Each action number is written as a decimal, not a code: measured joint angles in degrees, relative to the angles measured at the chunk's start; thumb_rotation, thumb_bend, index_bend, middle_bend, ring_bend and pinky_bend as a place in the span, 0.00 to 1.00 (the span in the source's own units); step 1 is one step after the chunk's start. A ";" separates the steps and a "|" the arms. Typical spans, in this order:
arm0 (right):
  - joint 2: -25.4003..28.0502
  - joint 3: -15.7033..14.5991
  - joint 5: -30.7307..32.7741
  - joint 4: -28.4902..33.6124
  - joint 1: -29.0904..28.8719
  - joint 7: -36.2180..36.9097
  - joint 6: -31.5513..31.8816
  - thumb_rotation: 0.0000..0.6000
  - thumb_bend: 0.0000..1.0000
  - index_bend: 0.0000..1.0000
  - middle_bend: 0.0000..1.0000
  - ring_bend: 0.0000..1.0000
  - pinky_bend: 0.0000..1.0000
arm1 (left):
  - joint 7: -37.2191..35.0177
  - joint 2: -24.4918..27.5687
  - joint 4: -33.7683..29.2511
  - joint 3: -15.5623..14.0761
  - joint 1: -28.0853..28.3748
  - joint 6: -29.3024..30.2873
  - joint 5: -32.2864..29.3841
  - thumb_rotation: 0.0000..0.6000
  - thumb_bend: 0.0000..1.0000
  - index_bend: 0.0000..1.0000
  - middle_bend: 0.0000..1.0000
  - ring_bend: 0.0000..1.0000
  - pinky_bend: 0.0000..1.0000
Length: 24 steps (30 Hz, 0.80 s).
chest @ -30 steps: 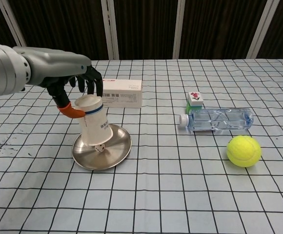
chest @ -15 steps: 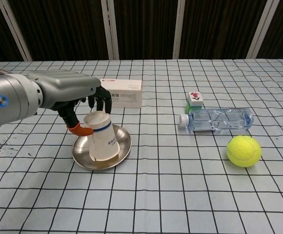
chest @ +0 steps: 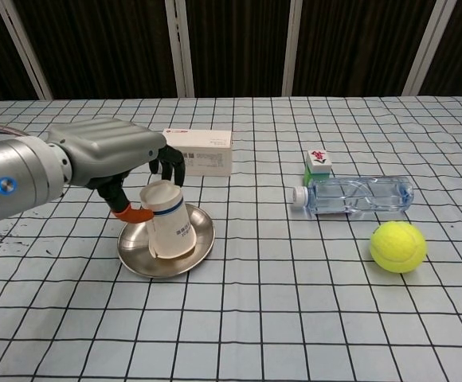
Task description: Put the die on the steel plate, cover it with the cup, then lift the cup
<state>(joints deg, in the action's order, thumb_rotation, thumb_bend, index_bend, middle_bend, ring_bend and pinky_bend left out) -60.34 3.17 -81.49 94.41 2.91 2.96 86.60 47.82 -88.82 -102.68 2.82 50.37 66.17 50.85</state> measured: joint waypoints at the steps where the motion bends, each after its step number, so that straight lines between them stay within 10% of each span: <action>1: -0.01 0.01 0.05 0.01 -0.02 0.07 -0.08 1.00 0.04 0.11 0.12 0.12 0.05 | -0.48 -0.23 0.58 -0.01 -0.09 -0.05 0.49 1.00 0.47 0.35 0.36 0.28 0.24; 24: -0.27 -0.09 0.06 -0.02 -0.29 -0.18 -0.71 1.00 0.04 0.11 0.12 0.12 0.04 | -6.76 -5.12 12.92 -1.29 -1.70 0.56 12.50 1.00 0.47 0.36 0.37 0.28 0.24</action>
<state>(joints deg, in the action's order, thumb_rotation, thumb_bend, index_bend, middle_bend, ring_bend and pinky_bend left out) -60.61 3.08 -81.43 94.39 2.62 2.78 85.90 41.06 -93.94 -89.76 1.53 48.67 66.72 63.35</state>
